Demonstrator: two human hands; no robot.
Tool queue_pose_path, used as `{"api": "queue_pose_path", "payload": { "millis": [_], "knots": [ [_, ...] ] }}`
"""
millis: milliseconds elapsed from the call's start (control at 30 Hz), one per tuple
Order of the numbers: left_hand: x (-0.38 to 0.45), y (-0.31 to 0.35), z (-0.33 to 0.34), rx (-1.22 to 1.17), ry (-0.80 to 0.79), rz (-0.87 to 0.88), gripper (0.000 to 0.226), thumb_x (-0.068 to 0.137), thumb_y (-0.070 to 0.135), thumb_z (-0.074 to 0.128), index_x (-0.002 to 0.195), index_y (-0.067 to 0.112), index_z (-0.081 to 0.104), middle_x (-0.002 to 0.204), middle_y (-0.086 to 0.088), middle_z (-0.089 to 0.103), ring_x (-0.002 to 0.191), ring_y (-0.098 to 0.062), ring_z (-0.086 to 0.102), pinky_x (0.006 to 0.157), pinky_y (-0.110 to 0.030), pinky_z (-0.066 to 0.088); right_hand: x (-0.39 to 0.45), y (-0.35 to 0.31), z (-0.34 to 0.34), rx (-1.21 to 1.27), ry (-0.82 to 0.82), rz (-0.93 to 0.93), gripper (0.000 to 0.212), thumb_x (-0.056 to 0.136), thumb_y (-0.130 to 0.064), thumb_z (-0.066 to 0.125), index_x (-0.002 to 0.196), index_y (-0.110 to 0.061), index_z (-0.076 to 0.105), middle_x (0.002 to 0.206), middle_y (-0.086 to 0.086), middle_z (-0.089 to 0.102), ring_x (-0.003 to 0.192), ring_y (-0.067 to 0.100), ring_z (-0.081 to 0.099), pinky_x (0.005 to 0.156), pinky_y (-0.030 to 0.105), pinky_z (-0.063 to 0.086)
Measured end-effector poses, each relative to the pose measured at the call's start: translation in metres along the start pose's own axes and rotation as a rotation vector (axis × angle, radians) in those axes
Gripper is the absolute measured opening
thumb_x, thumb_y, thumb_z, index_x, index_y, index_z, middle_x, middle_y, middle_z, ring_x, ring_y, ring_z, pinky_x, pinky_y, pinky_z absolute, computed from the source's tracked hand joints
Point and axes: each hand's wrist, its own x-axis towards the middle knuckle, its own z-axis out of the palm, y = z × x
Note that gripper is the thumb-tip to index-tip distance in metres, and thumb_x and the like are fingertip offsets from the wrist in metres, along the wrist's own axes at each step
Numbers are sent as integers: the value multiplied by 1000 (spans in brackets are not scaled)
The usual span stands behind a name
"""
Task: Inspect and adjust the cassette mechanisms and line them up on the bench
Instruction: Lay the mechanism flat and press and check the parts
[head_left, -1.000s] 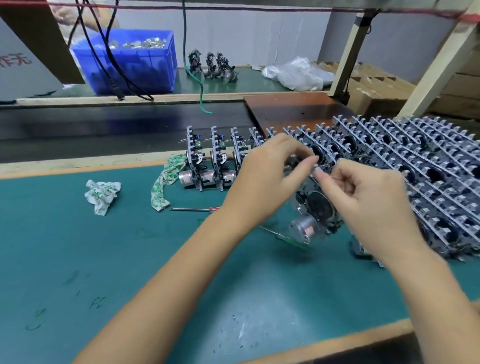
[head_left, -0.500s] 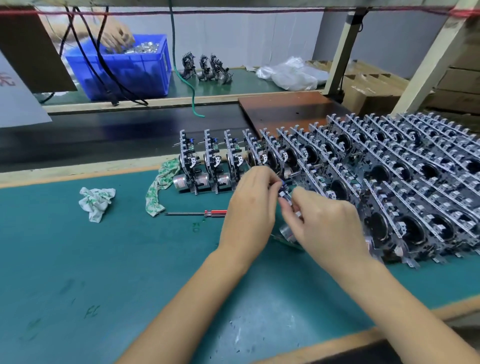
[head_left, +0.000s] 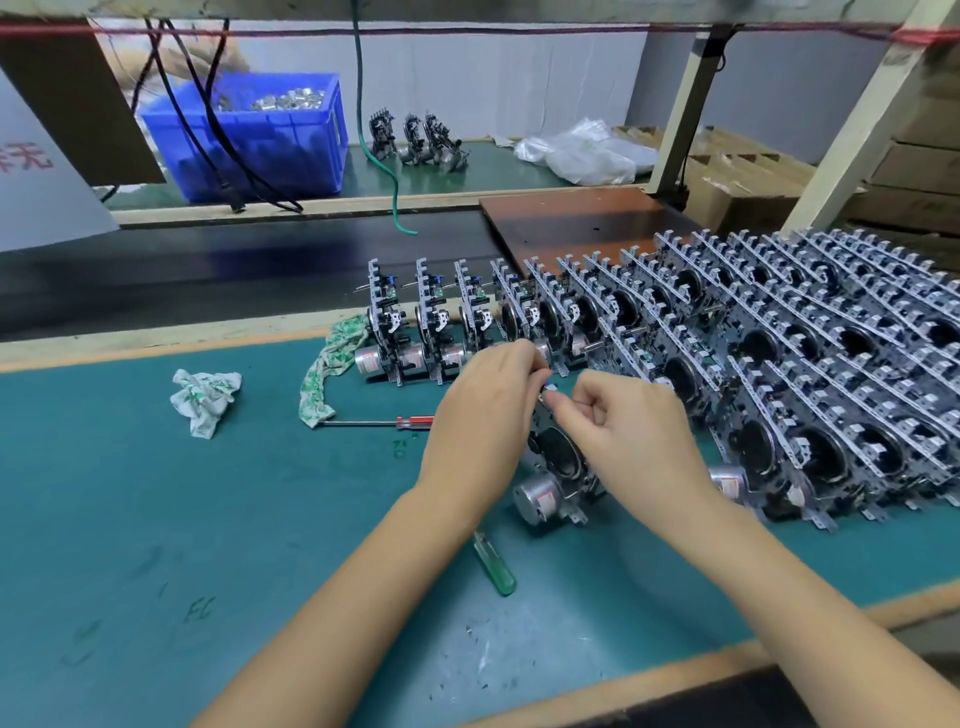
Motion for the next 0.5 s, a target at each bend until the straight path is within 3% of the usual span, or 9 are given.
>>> {"api": "queue_pose_path", "payload": {
  "millis": [233,367,500],
  "knots": [
    [35,1,21,-183,-18,-21,10,97,14,50,94,7,57,88,-2,58,79,-16,49,71,-29,38,19,6,-6,-209,100,11,41,90,-29,59,59,-22,33,46,-11,32,51,25,34,57,32,25],
    [40,-2,46,-192,-81,-53,14,99,11,46,101,3,56,101,-10,58,88,-22,53,76,-32,37,22,20,6,-333,85,120,30,94,-32,51,69,-18,41,66,9,58,64,31,46,59,33,27],
    [40,4,59,-243,-34,-99,13,99,11,44,99,4,54,99,-9,57,86,-21,52,75,-33,38,21,22,7,-416,164,120,26,92,-29,53,77,-9,58,71,18,64,71,38,59,58,33,26]
  ]
}}
